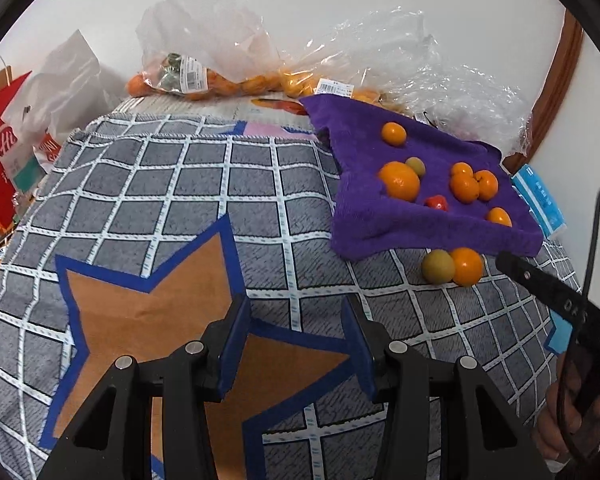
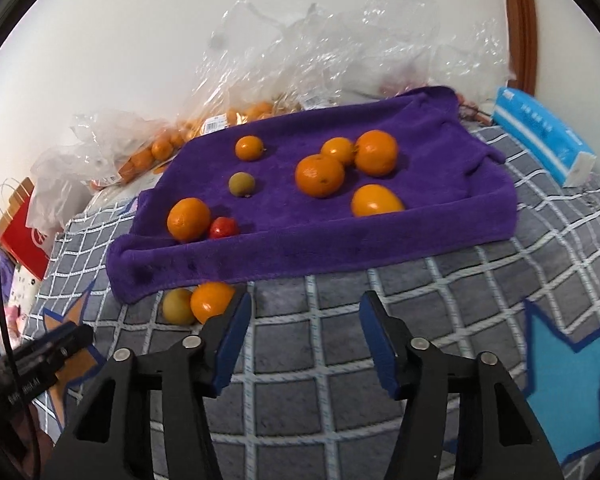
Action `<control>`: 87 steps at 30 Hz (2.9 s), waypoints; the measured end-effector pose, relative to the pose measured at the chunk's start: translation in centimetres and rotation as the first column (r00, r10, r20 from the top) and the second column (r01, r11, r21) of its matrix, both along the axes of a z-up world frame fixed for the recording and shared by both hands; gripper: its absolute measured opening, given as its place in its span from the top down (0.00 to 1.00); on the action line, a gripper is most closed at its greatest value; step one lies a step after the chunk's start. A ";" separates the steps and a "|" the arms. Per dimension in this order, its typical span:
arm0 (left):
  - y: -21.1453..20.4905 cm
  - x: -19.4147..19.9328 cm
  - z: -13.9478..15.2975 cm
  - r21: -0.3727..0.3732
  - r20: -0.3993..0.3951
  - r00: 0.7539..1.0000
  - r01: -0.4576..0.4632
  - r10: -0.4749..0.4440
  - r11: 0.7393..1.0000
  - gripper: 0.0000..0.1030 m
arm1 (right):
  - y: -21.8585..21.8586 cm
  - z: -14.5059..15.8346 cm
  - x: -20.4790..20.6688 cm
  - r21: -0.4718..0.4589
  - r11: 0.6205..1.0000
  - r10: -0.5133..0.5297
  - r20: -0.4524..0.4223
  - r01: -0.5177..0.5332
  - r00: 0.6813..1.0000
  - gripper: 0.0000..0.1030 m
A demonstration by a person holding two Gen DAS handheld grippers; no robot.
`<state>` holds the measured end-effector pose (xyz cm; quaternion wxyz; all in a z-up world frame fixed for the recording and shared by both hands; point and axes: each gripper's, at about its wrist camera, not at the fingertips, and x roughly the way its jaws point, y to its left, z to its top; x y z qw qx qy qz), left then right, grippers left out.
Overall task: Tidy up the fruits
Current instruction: 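Withdraw both grippers from the towel toward the last loose fruit on the blanket, then close the right gripper on the loose orange while the left gripper approaches the greenish fruit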
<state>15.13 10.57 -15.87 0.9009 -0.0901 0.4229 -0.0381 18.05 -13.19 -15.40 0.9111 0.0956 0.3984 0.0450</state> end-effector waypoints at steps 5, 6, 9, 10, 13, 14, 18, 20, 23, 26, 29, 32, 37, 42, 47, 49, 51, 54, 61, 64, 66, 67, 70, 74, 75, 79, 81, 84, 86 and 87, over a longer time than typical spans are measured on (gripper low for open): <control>0.1 -0.2 -0.3 -0.011 0.010 1.000 0.003 -0.003 1.000 0.57 | 1.2 -0.4 1.0 -0.008 1.000 0.023 -0.011 -0.023 1.000 0.52; 0.1 -0.2 -0.4 -0.015 0.015 1.000 0.001 -0.001 1.000 0.57 | 1.3 -0.4 1.1 -0.014 1.000 0.022 -0.005 -0.022 1.000 0.52; -0.1 -0.5 -0.4 0.000 0.028 1.000 0.001 -0.001 1.000 0.56 | 1.5 -0.2 1.2 -0.031 0.999 0.022 0.004 -0.022 1.000 0.52; -0.3 -0.5 -0.4 0.012 0.027 1.000 0.004 -0.004 1.000 0.56 | 1.5 -0.2 1.2 -0.031 0.999 0.023 0.004 -0.023 1.000 0.52; -0.3 -0.5 -0.3 0.012 0.028 1.000 0.007 -0.007 1.000 0.54 | 1.4 -0.2 1.7 -0.042 0.999 0.016 -0.003 -0.017 1.000 0.52; -0.3 -0.5 -0.3 0.007 0.028 1.000 0.006 -0.006 1.000 0.54 | 1.3 -0.2 1.8 -0.045 0.999 0.015 -0.010 -0.015 1.000 0.52; -0.1 -0.5 -0.4 -0.009 0.030 1.000 0.004 -0.004 1.000 0.53 | 1.3 -0.9 2.3 -0.042 0.999 0.027 -0.042 -0.029 0.999 0.52; -0.3 -0.5 -0.3 -0.003 0.029 1.000 0.006 -0.006 1.000 0.52 | 1.5 -1.4 2.6 -0.040 0.998 0.037 -0.064 -0.039 0.997 0.52; -0.4 -0.5 -0.3 -0.001 0.029 1.000 0.008 -0.008 1.000 0.52 | 1.8 -1.5 2.7 -0.064 0.997 0.033 -0.058 -0.036 0.998 0.63; -0.4 -0.5 -0.3 -0.007 0.031 1.000 0.007 -0.007 1.000 0.52 | 2.1 -1.6 2.7 -0.076 0.996 0.048 -0.063 -0.052 0.997 0.87; -0.3 -0.6 -0.3 -0.017 0.033 0.999 0.006 -0.006 1.000 0.52 | 2.0 -1.5 2.3 -0.070 0.996 0.048 -0.047 -0.051 0.998 0.89; -0.2 -0.6 -0.3 -0.024 0.035 0.999 0.005 -0.005 1.000 0.52 | 1.3 -0.9 1.8 -0.055 0.998 0.031 -0.021 -0.032 0.999 0.89; -0.1 -0.6 -0.4 -0.030 0.036 0.999 0.005 -0.004 1.000 0.51 | 0.8 0.0 1.4 0.009 0.998 0.056 -0.018 -0.055 0.998 0.85; 0.5 -0.7 -0.3 -0.090 0.036 0.999 0.003 0.000 0.996 0.51 | 2.0 0.6 1.3 0.004 0.995 0.098 0.012 -0.098 0.995 0.67; 0.6 -1.0 0.2 -0.107 0.059 0.998 0.005 0.001 0.994 0.51 | 3.2 0.2 1.2 -0.041 0.993 0.113 0.019 -0.112 0.993 0.65; 0.9 -1.1 0.5 -0.122 0.076 0.997 0.000 0.010 0.993 0.51 | 3.3 0.2 1.3 -0.058 0.992 0.111 0.022 -0.110 0.994 0.64; 1.4 -1.2 0.7 -0.149 0.086 0.996 -0.007 0.020 0.989 0.51 | 3.2 0.2 1.4 -0.065 0.992 0.109 0.021 -0.107 0.994 0.58; 2.0 -1.3 0.8 -0.185 0.096 0.995 -0.020 0.038 0.983 0.51 | 2.8 0.2 1.6 -0.040 0.993 0.110 0.006 -0.109 0.994 0.56; 2.7 -1.3 0.7 -0.221 0.094 0.994 -0.033 0.055 0.975 0.51 | 2.6 0.0 2.1 -0.088 0.994 0.059 0.003 -0.059 0.998 0.47; 2.6 -1.3 0.8 -0.218 0.094 0.994 -0.032 0.054 0.975 0.51 | 2.7 0.1 2.1 -0.035 0.994 0.100 -0.010 -0.100 0.995 0.47; 2.6 -1.3 0.7 -0.218 0.093 0.994 -0.028 0.050 0.975 0.51 | 3.2 0.1 1.9 -0.034 0.991 0.129 -0.002 -0.129 0.992 0.47; 2.6 -1.3 0.7 -0.218 0.093 0.994 -0.027 0.049 0.976 0.51 | 3.5 0.2 1.8 -0.045 0.990 0.137 0.005 -0.136 0.991 0.47; 2.6 -1.3 0.7 -0.219 0.090 0.995 -0.027 0.048 0.975 0.51 | 4.2 0.3 1.5 -0.057 0.986 0.158 0.011 -0.157 0.987 0.47; 2.7 -1.4 0.8 -0.224 0.094 0.994 -0.031 0.053 0.974 0.51 | 5.2 -0.3 1.8 -0.004 0.973 0.231 -0.046 -0.231 0.972 0.47; 2.8 -1.4 0.8 -0.226 0.095 0.994 -0.033 0.056 0.974 0.51 | 5.5 -0.6 1.8 -0.014 0.971 0.236 -0.057 -0.237 0.970 0.47; 2.9 -1.5 0.7 -0.232 0.092 0.994 -0.039 0.062 0.972 0.51 | 6.0 -0.7 1.5 -0.065 0.975 0.210 -0.027 -0.211 0.977 0.56; 3.0 -1.4 0.7 -0.235 0.091 0.994 -0.038 0.061 0.971 0.51 | 5.9 -0.8 1.5 -0.045 0.976 0.211 -0.035 -0.213 0.977 0.67; 3.0 -1.4 0.6 -0.233 0.090 0.994 -0.038 0.061 0.972 0.51 | 5.8 -0.7 1.3 -0.052 0.977 0.206 -0.025 -0.207 0.978 0.73; 3.0 -1.3 0.6 -0.232 0.087 0.994 -0.038 0.060 0.972 0.51 | 5.6 -0.6 1.1 -0.056 0.978 0.200 -0.017 -0.201 0.980 0.75; 3.0 -1.3 0.6 -0.233 0.087 0.994 -0.038 0.060 0.972 0.51 | 5.5 -0.5 1.1 -0.053 0.979 0.199 -0.016 -0.199 0.980 0.76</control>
